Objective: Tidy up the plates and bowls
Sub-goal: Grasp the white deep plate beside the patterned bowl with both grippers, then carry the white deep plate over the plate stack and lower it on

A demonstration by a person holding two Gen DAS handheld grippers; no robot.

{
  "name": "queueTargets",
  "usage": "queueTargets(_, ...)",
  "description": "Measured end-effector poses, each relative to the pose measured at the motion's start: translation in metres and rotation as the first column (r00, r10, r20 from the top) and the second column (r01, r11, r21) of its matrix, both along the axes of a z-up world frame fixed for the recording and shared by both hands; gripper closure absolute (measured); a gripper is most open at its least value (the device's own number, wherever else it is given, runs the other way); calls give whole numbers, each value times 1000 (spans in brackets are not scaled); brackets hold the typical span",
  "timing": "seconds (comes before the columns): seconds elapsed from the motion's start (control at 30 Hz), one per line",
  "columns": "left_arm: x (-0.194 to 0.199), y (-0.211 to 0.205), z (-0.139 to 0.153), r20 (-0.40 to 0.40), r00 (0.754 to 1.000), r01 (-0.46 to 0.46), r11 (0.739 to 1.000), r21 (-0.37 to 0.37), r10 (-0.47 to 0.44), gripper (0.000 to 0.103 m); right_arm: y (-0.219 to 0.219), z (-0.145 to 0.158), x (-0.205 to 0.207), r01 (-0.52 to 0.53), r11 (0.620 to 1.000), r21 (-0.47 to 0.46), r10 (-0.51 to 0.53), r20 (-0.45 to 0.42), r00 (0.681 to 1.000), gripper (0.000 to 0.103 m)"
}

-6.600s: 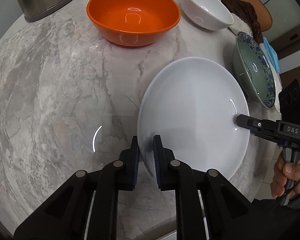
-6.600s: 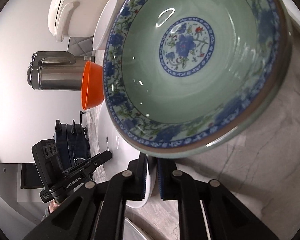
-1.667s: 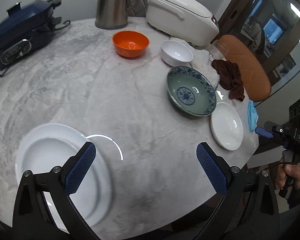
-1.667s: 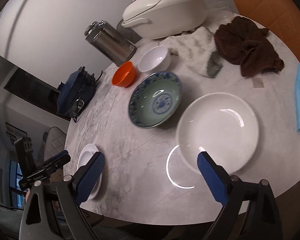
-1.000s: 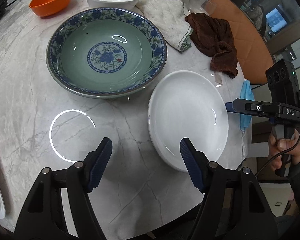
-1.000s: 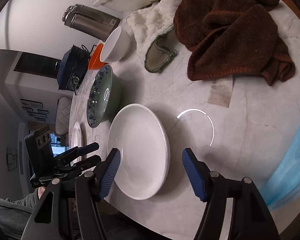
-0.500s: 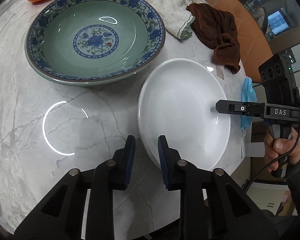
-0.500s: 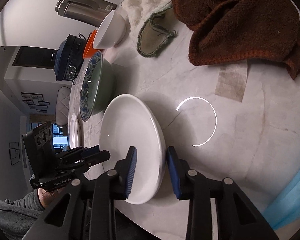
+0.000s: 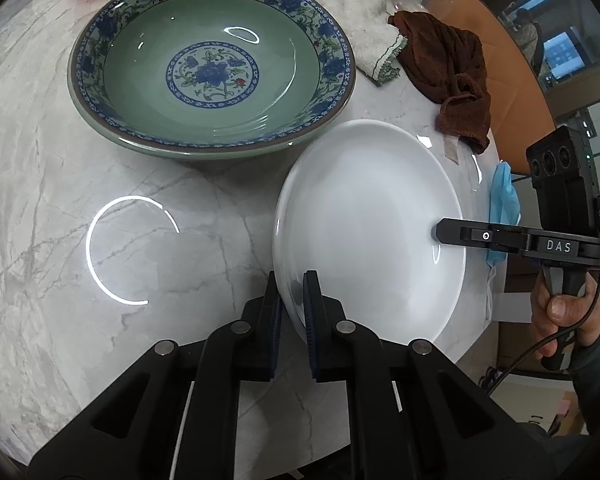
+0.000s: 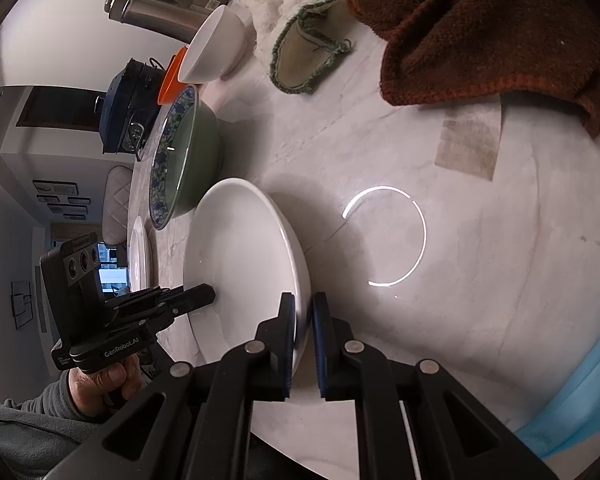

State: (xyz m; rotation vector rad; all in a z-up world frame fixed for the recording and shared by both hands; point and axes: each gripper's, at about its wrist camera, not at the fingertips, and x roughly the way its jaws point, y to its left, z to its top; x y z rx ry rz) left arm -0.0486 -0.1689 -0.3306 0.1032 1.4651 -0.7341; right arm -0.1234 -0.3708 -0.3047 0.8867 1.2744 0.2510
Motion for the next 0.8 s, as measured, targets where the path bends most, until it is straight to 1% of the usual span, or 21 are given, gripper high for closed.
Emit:
queueTargets(0.2, -4, 16, 23, 20, 1000, -10, 1000, -21, 11, 94, 8, 12, 0, -2, 1000, -2, 2, 17, 1000, 92)
queueTargets(0.4, -13, 43, 46, 31, 999, -16, 1000, -19, 16, 94, 31, 31, -2, -32, 999, 8, 32, 26, 999, 92)
queueTargets(0.5, -16, 61, 59, 42, 999, -22, 999, -33, 24, 94, 44, 42, -1, -39, 999, 6, 39, 34, 999, 92)
queueTargets(0.67, -14, 106, 92, 67, 997, -44, 996, -72, 49, 94, 73, 64, 6, -59, 998, -4, 59, 52, 997, 92)
queueTargets(0.8, -8, 158, 118, 73, 994, -74, 993, -96, 81, 94, 107, 86, 19, -76, 997, -6, 76, 75, 994, 92)
